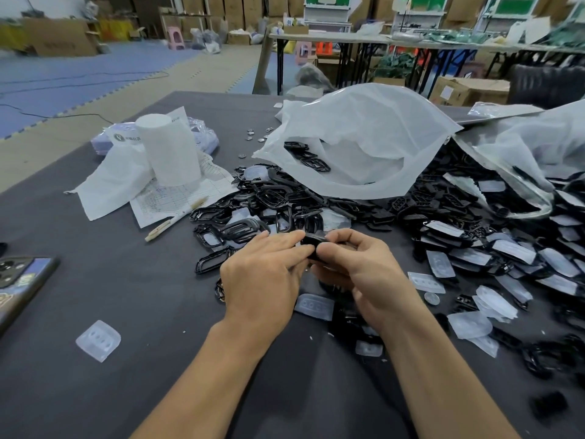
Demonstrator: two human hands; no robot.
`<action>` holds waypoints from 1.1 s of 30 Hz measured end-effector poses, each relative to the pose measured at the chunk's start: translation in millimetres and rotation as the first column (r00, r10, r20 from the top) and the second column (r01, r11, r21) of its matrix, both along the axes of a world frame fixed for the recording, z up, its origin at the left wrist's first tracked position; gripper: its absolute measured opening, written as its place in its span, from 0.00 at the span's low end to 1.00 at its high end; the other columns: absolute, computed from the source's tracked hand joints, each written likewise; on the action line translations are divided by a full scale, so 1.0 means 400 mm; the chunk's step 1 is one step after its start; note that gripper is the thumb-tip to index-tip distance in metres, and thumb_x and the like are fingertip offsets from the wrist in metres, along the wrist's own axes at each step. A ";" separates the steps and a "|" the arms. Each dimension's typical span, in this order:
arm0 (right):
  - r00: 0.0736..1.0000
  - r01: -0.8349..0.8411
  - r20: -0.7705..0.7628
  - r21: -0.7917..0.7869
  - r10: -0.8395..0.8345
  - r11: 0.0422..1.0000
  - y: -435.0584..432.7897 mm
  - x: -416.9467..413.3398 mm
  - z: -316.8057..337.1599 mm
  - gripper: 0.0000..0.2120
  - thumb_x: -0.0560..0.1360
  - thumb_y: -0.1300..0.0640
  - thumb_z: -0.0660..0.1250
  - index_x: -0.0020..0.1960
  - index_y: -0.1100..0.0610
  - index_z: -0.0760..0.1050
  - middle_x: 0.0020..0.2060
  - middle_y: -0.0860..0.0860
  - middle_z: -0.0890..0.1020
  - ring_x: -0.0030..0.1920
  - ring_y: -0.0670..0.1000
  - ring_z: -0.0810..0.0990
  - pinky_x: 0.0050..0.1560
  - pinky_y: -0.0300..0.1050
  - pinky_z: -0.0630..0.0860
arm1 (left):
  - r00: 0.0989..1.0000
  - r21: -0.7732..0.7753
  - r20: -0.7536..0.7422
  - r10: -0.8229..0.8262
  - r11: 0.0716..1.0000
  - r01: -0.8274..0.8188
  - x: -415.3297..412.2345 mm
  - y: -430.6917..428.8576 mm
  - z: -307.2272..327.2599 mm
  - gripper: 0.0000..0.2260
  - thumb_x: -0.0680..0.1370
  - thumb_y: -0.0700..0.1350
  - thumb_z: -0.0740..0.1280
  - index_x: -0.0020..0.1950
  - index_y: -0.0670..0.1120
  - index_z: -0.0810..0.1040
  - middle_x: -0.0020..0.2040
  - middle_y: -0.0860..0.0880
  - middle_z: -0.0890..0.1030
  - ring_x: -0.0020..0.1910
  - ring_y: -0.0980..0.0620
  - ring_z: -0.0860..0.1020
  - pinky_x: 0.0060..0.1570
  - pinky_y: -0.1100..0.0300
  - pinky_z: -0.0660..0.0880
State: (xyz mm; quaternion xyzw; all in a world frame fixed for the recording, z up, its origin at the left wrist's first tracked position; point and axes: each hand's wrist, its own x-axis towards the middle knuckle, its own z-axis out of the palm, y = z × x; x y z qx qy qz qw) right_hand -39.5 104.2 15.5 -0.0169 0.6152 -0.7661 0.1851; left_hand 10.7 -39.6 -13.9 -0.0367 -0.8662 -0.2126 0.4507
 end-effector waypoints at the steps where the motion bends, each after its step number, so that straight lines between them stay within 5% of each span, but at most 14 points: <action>1: 0.999 0.030 -0.021 0.032 -0.029 0.999 -0.002 0.002 0.000 0.08 0.75 0.69 0.73 0.45 0.58 0.79 0.41 0.58 0.85 0.41 0.53 0.84 0.42 0.45 0.83 | 0.999 0.074 0.035 -0.021 0.997 0.018 0.001 0.002 0.003 0.15 0.66 0.38 0.84 0.50 0.51 0.90 0.52 0.53 0.88 0.53 0.55 0.86 0.60 0.55 0.81; 4: 0.993 0.080 -0.091 0.125 -0.069 0.989 0.000 0.002 0.001 0.08 0.76 0.71 0.71 0.48 0.59 0.82 0.39 0.59 0.88 0.34 0.53 0.82 0.40 0.45 0.81 | 0.958 0.530 0.247 -0.145 0.848 -0.009 0.004 0.007 0.024 0.23 0.67 0.42 0.83 0.56 0.63 0.86 0.53 0.68 0.84 0.54 0.68 0.82 0.59 0.71 0.75; 8: 0.990 0.065 -0.136 0.139 -0.046 0.988 -0.002 0.004 -0.002 0.10 0.76 0.72 0.70 0.45 0.58 0.83 0.37 0.56 0.88 0.35 0.51 0.83 0.37 0.39 0.79 | 0.877 0.919 0.180 -0.445 0.393 0.011 -0.012 0.011 0.021 0.21 0.72 0.34 0.78 0.61 0.53 0.84 0.48 0.55 0.89 0.47 0.58 0.86 0.48 0.65 0.81; 12: 0.988 0.019 -0.152 0.160 0.006 0.987 -0.010 0.002 -0.008 0.11 0.76 0.71 0.71 0.44 0.56 0.84 0.37 0.55 0.87 0.34 0.48 0.83 0.37 0.38 0.79 | 0.887 0.965 0.121 -0.446 0.262 0.000 -0.018 0.004 0.025 0.16 0.72 0.29 0.76 0.50 0.49 0.87 0.43 0.46 0.89 0.40 0.53 0.86 0.43 0.63 0.81; 19: 0.951 0.107 -0.308 0.265 -0.022 0.958 -0.022 0.000 -0.023 0.10 0.77 0.68 0.72 0.43 0.53 0.82 0.34 0.49 0.87 0.30 0.43 0.79 0.34 0.34 0.75 | 0.859 0.985 0.098 -0.503 0.169 -0.014 -0.026 -0.018 0.042 0.18 0.72 0.27 0.75 0.57 0.46 0.85 0.38 0.47 0.87 0.31 0.57 0.80 0.36 0.67 0.78; 25: 0.951 -0.026 -0.287 0.285 0.111 0.958 -0.007 -0.008 -0.015 0.11 0.77 0.68 0.71 0.41 0.53 0.82 0.32 0.48 0.85 0.31 0.42 0.80 0.37 0.35 0.74 | 0.805 0.984 0.134 -0.578 0.175 -0.038 -0.015 -0.056 0.053 0.19 0.72 0.29 0.74 0.60 0.44 0.85 0.42 0.41 0.84 0.41 0.47 0.78 0.37 0.64 0.77; 30: 0.975 -0.085 -0.194 0.140 0.111 0.986 -0.003 -0.004 -0.006 0.07 0.77 0.67 0.72 0.46 0.56 0.85 0.38 0.58 0.87 0.40 0.52 0.83 0.41 0.46 0.75 | 0.822 0.996 -0.033 -0.568 -0.087 -0.020 -0.011 -0.047 0.054 0.15 0.65 0.38 0.77 0.51 0.47 0.88 0.42 0.47 0.86 0.35 0.55 0.84 0.36 0.66 0.80; 33: 0.993 -0.035 -0.111 0.023 0.037 0.999 -0.006 -0.002 -0.004 0.08 0.75 0.69 0.72 0.44 0.57 0.85 0.38 0.59 0.86 0.38 0.54 0.84 0.38 0.44 0.74 | 0.826 0.976 -0.103 -0.554 -0.218 -0.025 -0.013 -0.038 0.055 0.06 0.72 0.41 0.74 0.45 0.47 0.90 0.44 0.48 0.88 0.38 0.56 0.85 0.38 0.65 0.81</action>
